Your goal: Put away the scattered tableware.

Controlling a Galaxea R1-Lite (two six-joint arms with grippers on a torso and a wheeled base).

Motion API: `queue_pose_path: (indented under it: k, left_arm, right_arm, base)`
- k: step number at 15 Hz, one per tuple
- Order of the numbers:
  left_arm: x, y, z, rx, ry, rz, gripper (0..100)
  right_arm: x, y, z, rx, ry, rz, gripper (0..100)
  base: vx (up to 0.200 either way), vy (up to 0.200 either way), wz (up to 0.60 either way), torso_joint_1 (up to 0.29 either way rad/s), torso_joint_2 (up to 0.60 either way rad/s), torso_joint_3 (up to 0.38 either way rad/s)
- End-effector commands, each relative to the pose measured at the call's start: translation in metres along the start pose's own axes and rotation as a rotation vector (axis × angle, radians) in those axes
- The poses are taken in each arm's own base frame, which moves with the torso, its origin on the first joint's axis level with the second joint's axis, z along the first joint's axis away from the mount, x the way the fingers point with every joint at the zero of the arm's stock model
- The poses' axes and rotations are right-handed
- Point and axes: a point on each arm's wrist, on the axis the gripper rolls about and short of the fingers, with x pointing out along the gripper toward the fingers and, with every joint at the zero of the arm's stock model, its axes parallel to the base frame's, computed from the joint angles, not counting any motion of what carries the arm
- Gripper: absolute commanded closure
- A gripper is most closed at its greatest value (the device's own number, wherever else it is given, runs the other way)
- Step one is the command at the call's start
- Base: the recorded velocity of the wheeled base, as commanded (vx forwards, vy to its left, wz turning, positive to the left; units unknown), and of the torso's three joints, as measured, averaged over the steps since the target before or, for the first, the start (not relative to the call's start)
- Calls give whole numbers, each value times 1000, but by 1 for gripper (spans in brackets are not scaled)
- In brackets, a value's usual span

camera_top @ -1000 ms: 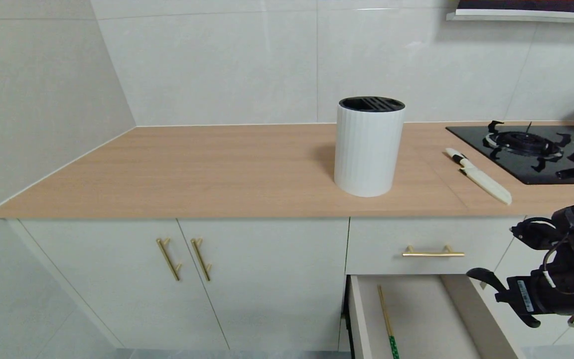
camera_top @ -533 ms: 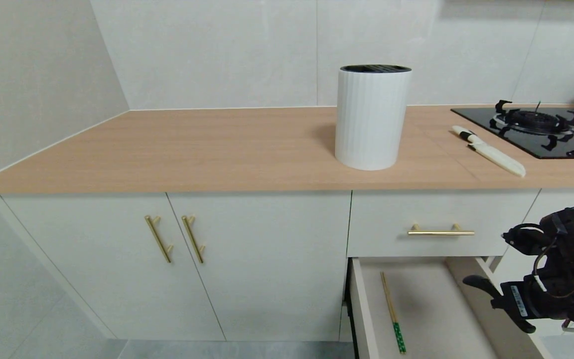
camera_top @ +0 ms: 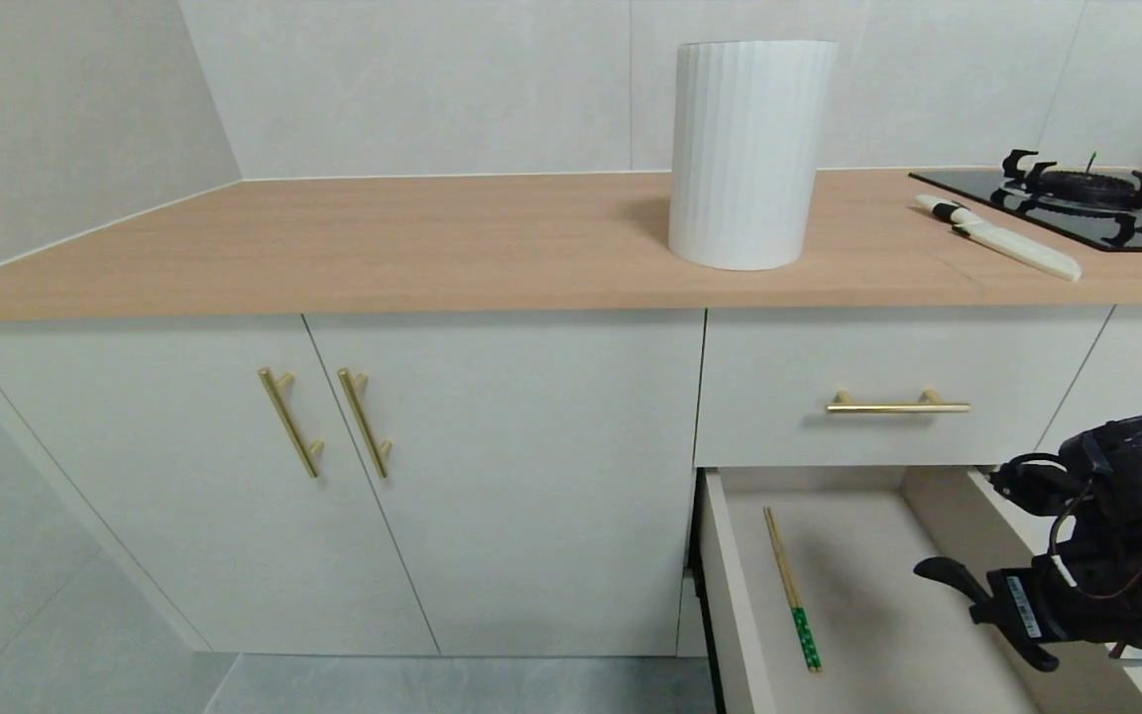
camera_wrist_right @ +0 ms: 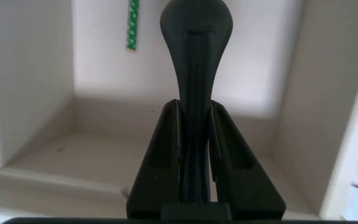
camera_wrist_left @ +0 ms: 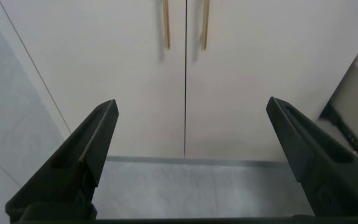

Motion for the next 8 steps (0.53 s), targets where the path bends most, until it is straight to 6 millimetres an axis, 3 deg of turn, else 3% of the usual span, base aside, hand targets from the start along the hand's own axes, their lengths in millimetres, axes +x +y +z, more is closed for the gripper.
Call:
queue_pose_path:
  k: [1, 6, 8]
  left_arm:
    - [0, 0, 0, 0, -1, 0, 0]
    - [0, 0, 0, 0, -1, 0, 0]
    - [0, 0, 0, 0, -1, 0, 0]
  right_arm:
    - [2, 0, -2, -1, 11, 2, 100]
    - [8, 4, 2, -18, -1, 12, 100]
    - [32, 4, 25, -27, -72, 20, 100]
  base:
    - [0, 0, 0, -27, 266, 246]
    - [0, 0, 0, -4, 57, 49]
    - [0, 0, 0, 0, 0, 0]
